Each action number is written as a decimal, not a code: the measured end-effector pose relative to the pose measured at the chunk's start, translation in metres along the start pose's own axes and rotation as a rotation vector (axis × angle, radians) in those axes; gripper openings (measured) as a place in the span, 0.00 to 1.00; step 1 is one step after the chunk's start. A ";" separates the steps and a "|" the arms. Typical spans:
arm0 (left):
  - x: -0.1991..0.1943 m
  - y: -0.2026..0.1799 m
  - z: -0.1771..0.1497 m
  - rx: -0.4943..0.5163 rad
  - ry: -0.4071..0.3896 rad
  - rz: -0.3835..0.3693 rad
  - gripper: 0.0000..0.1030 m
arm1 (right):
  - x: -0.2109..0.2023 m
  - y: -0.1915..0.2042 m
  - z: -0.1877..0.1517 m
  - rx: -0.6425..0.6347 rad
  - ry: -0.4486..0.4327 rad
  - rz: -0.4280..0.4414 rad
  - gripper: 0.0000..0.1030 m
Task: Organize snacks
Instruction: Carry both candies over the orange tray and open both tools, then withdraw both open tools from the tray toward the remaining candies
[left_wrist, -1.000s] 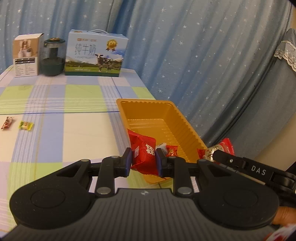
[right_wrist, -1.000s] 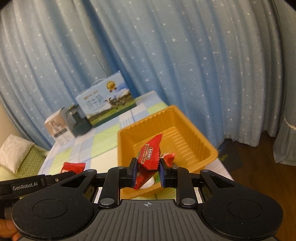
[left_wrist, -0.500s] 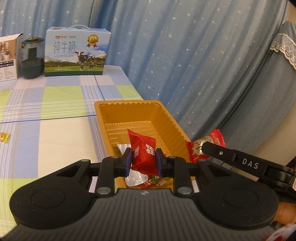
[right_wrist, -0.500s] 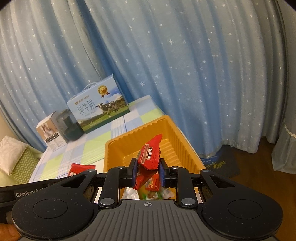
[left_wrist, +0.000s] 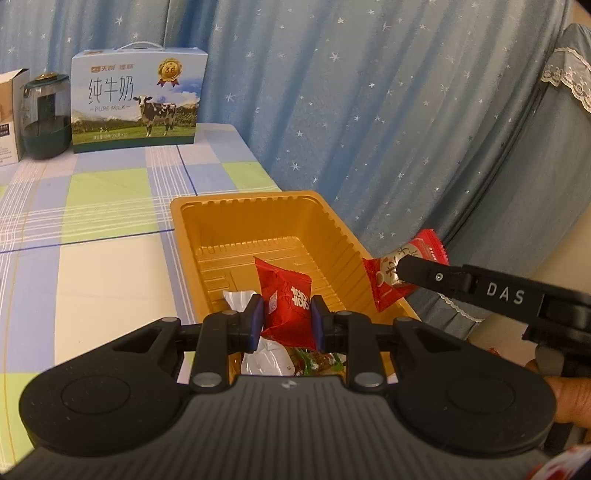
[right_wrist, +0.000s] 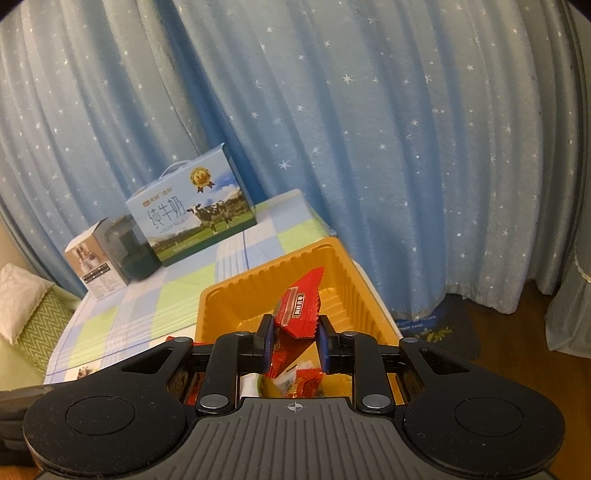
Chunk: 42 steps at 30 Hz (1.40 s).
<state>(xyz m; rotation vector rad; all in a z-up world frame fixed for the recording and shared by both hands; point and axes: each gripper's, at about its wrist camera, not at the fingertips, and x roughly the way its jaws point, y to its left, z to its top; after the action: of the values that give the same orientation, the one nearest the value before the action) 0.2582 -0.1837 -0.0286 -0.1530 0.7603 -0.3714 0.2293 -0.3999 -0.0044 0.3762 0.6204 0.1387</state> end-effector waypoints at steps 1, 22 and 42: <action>0.003 0.000 -0.001 0.000 0.001 -0.002 0.24 | 0.000 -0.001 0.000 0.000 -0.001 -0.001 0.23; -0.021 0.035 -0.018 -0.055 0.019 0.061 0.39 | 0.011 0.005 -0.006 0.024 0.044 0.020 0.24; -0.083 0.058 -0.040 -0.124 -0.016 0.109 0.49 | -0.040 0.008 -0.021 0.117 0.011 0.003 0.66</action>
<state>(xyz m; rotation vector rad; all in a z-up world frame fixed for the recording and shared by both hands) 0.1911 -0.0981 -0.0196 -0.2293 0.7724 -0.2191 0.1845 -0.3958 0.0049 0.4898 0.6401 0.1075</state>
